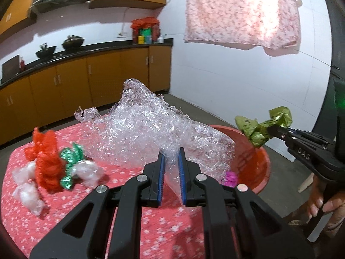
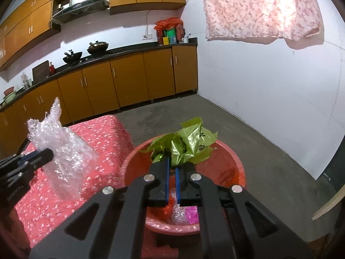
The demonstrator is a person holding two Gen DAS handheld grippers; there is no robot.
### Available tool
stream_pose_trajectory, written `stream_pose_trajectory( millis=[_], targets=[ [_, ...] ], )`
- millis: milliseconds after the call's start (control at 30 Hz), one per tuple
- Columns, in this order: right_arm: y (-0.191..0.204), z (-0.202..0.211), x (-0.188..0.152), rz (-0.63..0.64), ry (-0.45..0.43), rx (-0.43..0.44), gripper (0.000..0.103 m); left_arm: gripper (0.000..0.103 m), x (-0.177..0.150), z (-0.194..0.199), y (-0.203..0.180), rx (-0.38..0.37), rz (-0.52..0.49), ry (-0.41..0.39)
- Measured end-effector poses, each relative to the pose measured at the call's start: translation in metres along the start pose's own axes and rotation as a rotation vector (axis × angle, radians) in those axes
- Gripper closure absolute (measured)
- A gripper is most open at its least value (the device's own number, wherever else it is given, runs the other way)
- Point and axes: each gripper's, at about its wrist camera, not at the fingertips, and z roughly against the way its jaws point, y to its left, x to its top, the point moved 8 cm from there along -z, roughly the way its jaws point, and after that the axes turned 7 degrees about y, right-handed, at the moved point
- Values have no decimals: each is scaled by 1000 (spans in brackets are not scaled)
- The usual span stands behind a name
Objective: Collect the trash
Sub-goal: 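Carry the bubble wrap and olive green bag over the orange basket with both tools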
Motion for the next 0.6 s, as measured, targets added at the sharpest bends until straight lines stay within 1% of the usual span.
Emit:
stream_pose_trajectory(
  millis=[267, 467, 600],
  targets=[
    [-25, -12, -1, -35, 10, -6, 97, 91, 3, -25, -32, -59, -60, 15],
    [-33, -22, 0, -44, 17, 1, 97, 91, 2, -42, -45, -97, -83, 29],
    [-36, -28, -2, -47, 20, 8, 97, 91, 4, -54, -55, -109, -98, 43]
  ],
)
